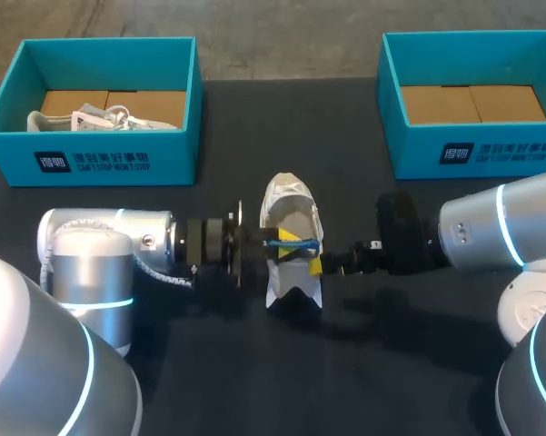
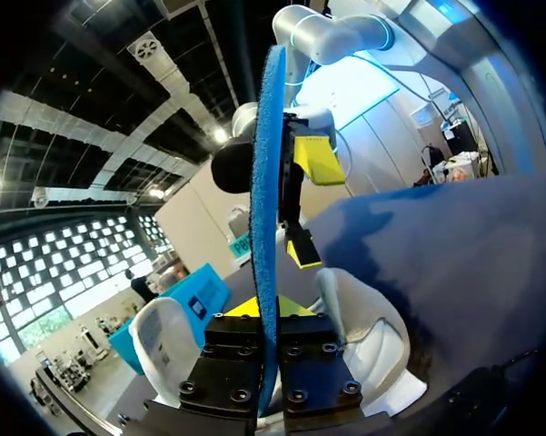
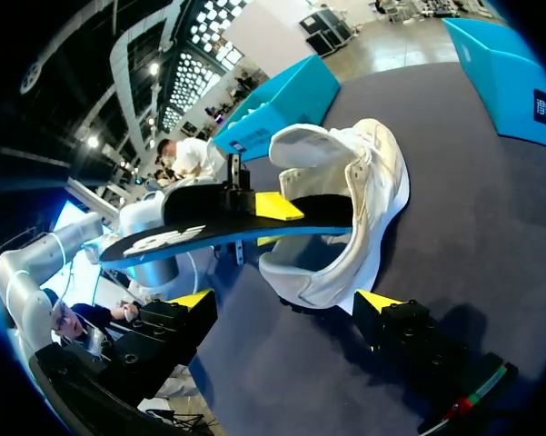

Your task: Take the shoe out of the shoebox, open the shoe tongue, remove and reinsert the insole, then place the shoe into the shoebox

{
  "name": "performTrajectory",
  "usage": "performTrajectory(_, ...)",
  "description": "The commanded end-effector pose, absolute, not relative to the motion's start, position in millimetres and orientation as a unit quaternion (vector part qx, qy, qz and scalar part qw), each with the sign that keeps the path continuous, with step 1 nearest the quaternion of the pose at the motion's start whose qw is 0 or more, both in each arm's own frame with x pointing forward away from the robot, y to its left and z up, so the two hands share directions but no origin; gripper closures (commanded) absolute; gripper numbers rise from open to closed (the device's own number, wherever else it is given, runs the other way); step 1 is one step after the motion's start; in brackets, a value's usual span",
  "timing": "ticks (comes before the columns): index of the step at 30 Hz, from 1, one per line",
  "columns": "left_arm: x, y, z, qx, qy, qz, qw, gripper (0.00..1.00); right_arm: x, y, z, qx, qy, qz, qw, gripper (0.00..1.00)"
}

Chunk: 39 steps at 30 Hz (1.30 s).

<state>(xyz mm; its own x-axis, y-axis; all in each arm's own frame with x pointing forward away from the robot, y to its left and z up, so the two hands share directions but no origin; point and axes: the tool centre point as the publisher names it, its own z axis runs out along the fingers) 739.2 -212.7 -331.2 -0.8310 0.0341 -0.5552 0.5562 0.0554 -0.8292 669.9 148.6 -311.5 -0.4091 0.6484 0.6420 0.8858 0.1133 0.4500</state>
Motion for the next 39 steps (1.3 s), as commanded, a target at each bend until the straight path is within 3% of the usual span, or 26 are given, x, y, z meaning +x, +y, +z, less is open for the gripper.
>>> performTrajectory(1, 747, -218, -337, 0.209, 0.701, -0.652, 0.197, 1.0, 670, 153, -312, -0.527, -0.732, -0.408, 0.141, 0.0)
performTrajectory(9, 746, -214, -337, 0.2, 0.707, -0.649, 0.199, 0.98, 670, 153, -312, -0.527, -0.732, -0.408, 0.141, 0.0)
performTrajectory(12, 742, -213, -331, 0.199, 0.702, -0.654, 0.2, 0.72, 670, 153, -312, -0.527, -0.732, -0.408, 0.141, 0.0)
performTrajectory(23, 732, -211, -317, 0.205, 0.691, -0.663, 0.203, 0.77, 670, 153, -312, -0.527, -0.732, -0.408, 0.141, 0.0)
performTrajectory(25, 731, -211, -317, 0.207, 0.691, -0.664, 0.2, 0.84, 670, 153, -312, -0.527, -0.732, -0.408, 0.141, 0.0)
performTrajectory(26, 730, -212, -318, 0.21, 0.692, -0.662, 0.197, 1.0, 670, 153, -312, -0.527, -0.732, -0.408, 0.141, 0.0)
performTrajectory(39, 735, -218, -338, 0.232, 0.71, -0.636, 0.194, 1.0, 670, 153, -312, -0.527, -0.732, -0.408, 0.141, 0.0)
